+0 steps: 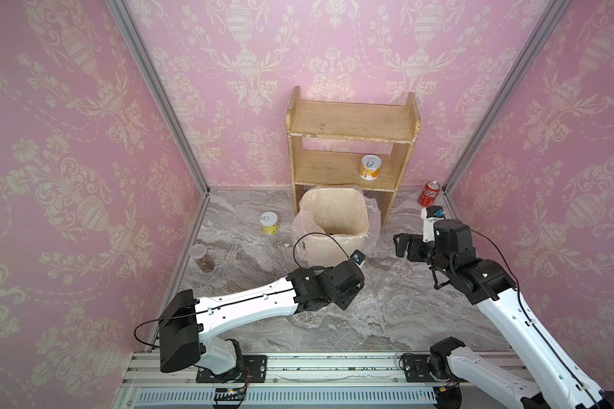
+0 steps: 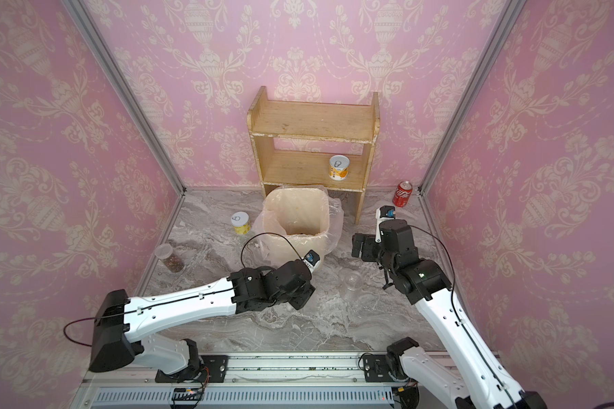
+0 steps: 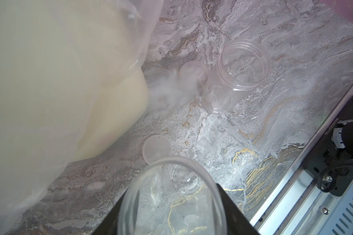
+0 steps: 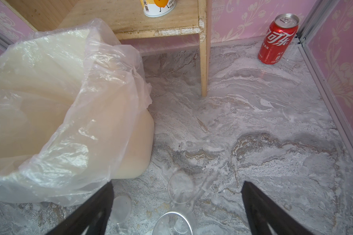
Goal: Empty the moldy dried flower tea in the jars
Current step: Place the jar at the center of the board.
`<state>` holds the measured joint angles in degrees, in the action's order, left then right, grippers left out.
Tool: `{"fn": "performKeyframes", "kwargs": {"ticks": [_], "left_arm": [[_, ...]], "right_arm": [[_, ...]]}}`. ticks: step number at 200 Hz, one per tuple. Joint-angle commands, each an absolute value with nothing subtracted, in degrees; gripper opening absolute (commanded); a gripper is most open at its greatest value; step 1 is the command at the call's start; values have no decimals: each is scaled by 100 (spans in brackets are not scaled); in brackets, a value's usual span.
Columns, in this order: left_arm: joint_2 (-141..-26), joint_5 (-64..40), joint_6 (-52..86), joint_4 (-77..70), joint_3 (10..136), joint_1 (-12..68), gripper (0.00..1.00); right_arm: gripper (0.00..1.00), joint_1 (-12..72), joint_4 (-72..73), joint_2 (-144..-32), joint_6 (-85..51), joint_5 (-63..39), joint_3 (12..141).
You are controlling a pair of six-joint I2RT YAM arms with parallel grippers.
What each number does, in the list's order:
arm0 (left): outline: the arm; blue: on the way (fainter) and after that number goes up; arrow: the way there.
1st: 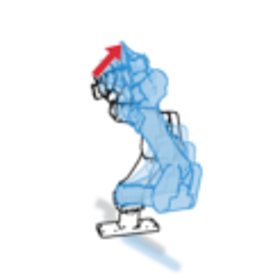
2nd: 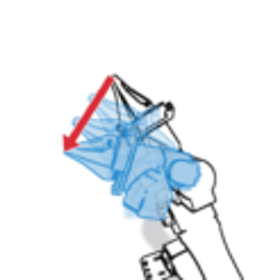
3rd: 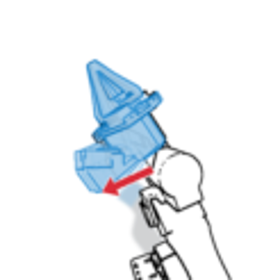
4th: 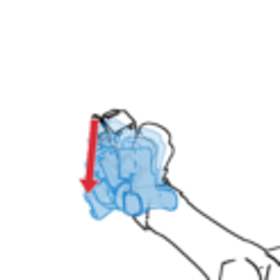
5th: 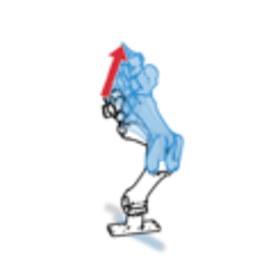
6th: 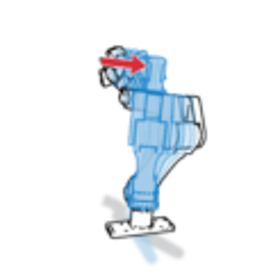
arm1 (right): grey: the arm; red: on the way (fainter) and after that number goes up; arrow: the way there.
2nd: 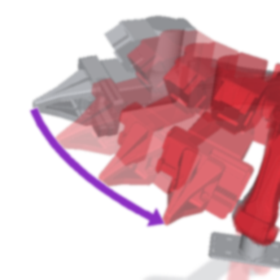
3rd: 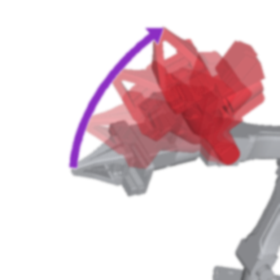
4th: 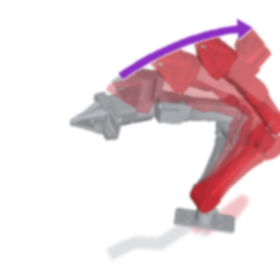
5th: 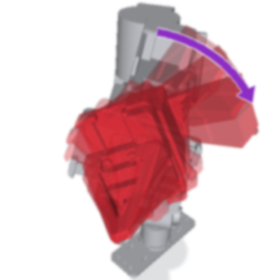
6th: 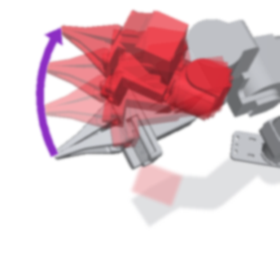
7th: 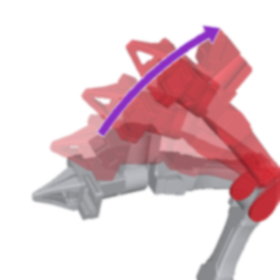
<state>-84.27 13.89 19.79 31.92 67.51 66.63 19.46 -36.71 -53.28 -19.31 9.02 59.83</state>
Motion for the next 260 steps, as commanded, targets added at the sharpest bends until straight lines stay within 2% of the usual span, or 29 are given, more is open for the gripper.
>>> {"fn": "performKeyframes", "kwargs": {"ticks": [1,151,173,260], "left_arm": [[-8538,1683,1864,3066,6645,6750,35],[-8526,2042,1837,2927,6284,6838,35],[-8508,2041,1818,2963,6284,6850,40],[-8445,1878,1784,3025,6319,6855,71]], "right_arm": [[100,1893,-3595,-5195,-1978,1014,5888],[100,1881,-3572,-5080,-1995,988,5740],[100,1881,-3585,-5071,-1986,981,5726],[100,1872,-3588,-5017,-1995,943,5691]]}}
